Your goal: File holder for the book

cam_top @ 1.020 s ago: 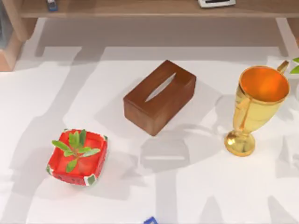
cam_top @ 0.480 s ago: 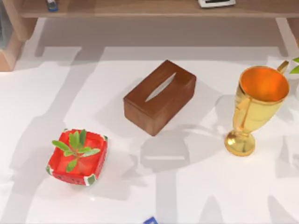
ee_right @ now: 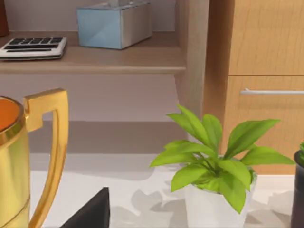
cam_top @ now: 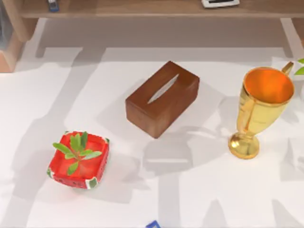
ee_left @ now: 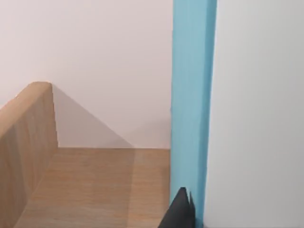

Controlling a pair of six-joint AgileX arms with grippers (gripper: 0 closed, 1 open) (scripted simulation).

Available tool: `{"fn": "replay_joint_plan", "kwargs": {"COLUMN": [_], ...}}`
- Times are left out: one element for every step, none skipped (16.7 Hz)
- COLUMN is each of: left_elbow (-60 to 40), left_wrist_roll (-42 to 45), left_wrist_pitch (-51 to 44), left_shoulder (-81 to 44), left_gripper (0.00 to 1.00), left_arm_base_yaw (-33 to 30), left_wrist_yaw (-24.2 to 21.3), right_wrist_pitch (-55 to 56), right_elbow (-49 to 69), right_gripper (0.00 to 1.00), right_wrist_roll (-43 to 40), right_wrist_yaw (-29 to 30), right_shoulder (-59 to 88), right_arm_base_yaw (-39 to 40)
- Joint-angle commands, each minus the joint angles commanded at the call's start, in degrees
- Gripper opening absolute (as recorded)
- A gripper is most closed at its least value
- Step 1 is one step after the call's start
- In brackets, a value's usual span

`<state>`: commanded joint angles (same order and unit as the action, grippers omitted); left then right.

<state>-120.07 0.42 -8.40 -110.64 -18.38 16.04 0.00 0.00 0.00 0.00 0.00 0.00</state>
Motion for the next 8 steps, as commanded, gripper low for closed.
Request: {"fn": "replay_joint_plan", "kwargs": {"left_elbow": [-0.1, -0.1, 0.1, 0.1, 0.0, 0.0, 0.2, 0.5], "left_wrist_roll": [0.0, 0.0, 0.1, 0.1, 0.4, 1.2, 2.4, 3.9], "left_wrist_pitch": [-0.1, -0.1, 0.0, 0.0, 0.4, 1.2, 2.2, 3.4], "left_shoulder": [0.0, 0.0, 0.2, 0.2, 0.7, 1.4, 2.4, 3.6], "left_gripper": [0.0, 0.0, 0.0, 0.0, 0.0, 0.0, 0.0, 0.0], "left_arm_base_yaw": [0.0, 0.0, 0.0, 0.0, 0.4, 1.2, 2.5, 4.2], "left_wrist_yaw": [0.0, 0.0, 0.0, 0.0, -0.1, -0.4, -0.7, -1.2], "right_wrist_pitch": [0.0, 0.0, 0.0, 0.0, 0.0, 0.0, 0.0, 0.0], "right_elbow": [0.0, 0.0, 0.0, 0.0, 0.0, 0.0, 0.0, 0.0], "right_gripper": [1.0, 1.0, 1.0, 1.0, 1.0, 1.0, 1.0, 1.0], "right_wrist_roll": [0.0, 0.0, 0.0, 0.0, 0.0, 0.0, 0.0, 0.0], "right_wrist_yaw": [0.0, 0.0, 0.0, 0.0, 0.0, 0.0, 0.0, 0.0], "right_shoulder": [0.0, 0.0, 0.0, 0.0, 0.0, 0.0, 0.0, 0.0], "right_arm_base_yaw": [0.0, 0.0, 0.0, 0.0, 0.0, 0.0, 0.0, 0.0]}}
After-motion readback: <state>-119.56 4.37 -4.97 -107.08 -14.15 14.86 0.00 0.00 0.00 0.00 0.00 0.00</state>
